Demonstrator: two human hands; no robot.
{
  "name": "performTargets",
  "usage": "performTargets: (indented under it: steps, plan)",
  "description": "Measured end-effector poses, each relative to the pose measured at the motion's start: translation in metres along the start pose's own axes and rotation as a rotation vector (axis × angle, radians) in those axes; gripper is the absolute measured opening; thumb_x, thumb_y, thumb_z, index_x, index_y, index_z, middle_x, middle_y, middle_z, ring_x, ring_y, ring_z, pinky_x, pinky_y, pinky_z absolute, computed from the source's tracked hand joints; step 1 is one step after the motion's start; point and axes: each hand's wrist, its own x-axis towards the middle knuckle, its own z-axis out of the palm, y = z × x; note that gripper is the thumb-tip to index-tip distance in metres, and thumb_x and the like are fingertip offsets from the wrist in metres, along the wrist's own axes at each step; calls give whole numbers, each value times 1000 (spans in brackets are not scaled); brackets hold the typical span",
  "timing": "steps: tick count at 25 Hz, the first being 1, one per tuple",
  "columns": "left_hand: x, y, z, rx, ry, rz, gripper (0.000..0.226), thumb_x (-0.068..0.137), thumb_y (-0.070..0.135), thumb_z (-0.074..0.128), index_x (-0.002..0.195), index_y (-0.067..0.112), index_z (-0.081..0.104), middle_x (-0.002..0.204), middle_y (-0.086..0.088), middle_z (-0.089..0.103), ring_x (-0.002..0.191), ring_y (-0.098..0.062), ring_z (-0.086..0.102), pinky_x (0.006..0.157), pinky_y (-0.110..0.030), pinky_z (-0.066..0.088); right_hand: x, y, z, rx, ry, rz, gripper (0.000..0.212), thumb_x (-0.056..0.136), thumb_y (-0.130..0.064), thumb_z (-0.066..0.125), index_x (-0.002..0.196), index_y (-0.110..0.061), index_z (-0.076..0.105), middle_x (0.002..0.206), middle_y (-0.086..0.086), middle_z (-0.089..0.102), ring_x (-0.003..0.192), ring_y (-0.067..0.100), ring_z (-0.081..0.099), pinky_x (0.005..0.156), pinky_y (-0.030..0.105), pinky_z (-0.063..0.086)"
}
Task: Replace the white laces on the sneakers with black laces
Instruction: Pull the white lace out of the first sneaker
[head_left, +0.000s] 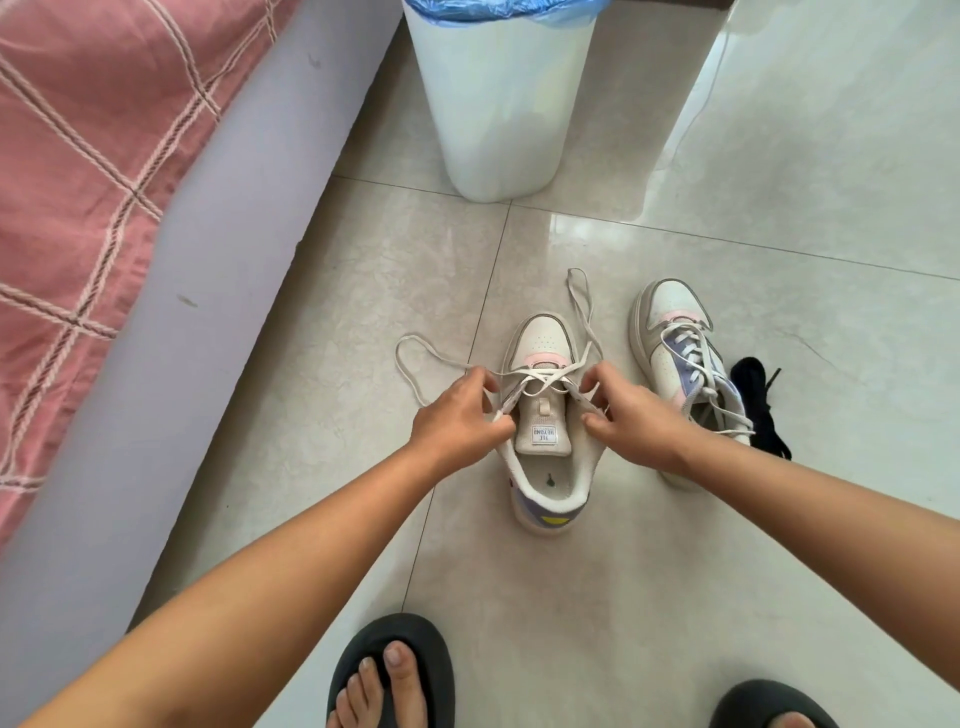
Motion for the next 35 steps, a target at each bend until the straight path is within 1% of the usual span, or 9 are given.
performTargets:
  steps: [5,9,14,20,24,27,31,33,35]
  plan:
    - [8,9,10,-187,-35,-2,33,89,50,50,88,17,53,82,5,58,78,-16,54,72,-33,43,13,-12,13,315,85,143,22,91,-39,56,95,-18,49,77,-4,53,73,16,50,64,28,37]
    - [32,22,6,-250,16,-22,14,86,27,59,77,17,54,73,5,58,74,-16,53,67,-28,41,36,-16,16,419,209,219,13,89,-26,58,79,-21,51,71,-6,54,69,14,50,61,26,38]
    - [42,24,3,-167,3,1,24,86,22,61,64,20,51,66,7,55,69,-14,51,55,-24,37,46,-19,14,478,182,181,21,87,-14,60,70,-22,50,67,-4,53,57,8,46,56,21,38]
    - [41,24,3,37,72,155,10,90,15,53,91,6,58,97,-14,64,92,-29,58,76,-33,42,47,-19,12,423,141,80,17,90,-11,60,77,-20,52,74,0,55,72,16,50,73,33,45]
    - [41,27,4,245,160,220,16,93,6,45,105,-2,51,98,-23,63,90,-39,61,69,-38,43,49,-24,7,219,125,-9,6,92,-11,56,87,-14,58,85,3,59,80,16,52,73,26,39]
    - [37,27,7,429,232,230,19,95,5,42,114,4,46,104,-14,64,94,-36,63,64,-35,38,53,-29,11,-2,92,-49,11,95,-12,49,96,-6,57,96,11,59,91,26,55,74,27,38]
    - [41,19,6,-67,115,-155,18,89,26,51,91,9,57,85,-8,61,79,-29,57,66,-31,40,51,-28,16,32,141,-52,10,95,-11,45,98,-7,55,107,13,58,100,28,54,81,32,40]
    - [42,17,7,-311,26,-211,16,85,20,53,71,12,54,68,-7,57,61,-23,50,60,-28,39,50,-25,14,13,145,-75,10,95,-11,45,98,-10,55,109,12,59,101,28,54,83,33,42]
    - [40,19,5,-302,33,-169,15,84,15,53,69,13,53,70,-8,58,62,-23,51,60,-28,40,50,-24,12,-192,133,-127,16,97,-16,43,106,-9,53,113,11,58,102,30,54,79,34,41]
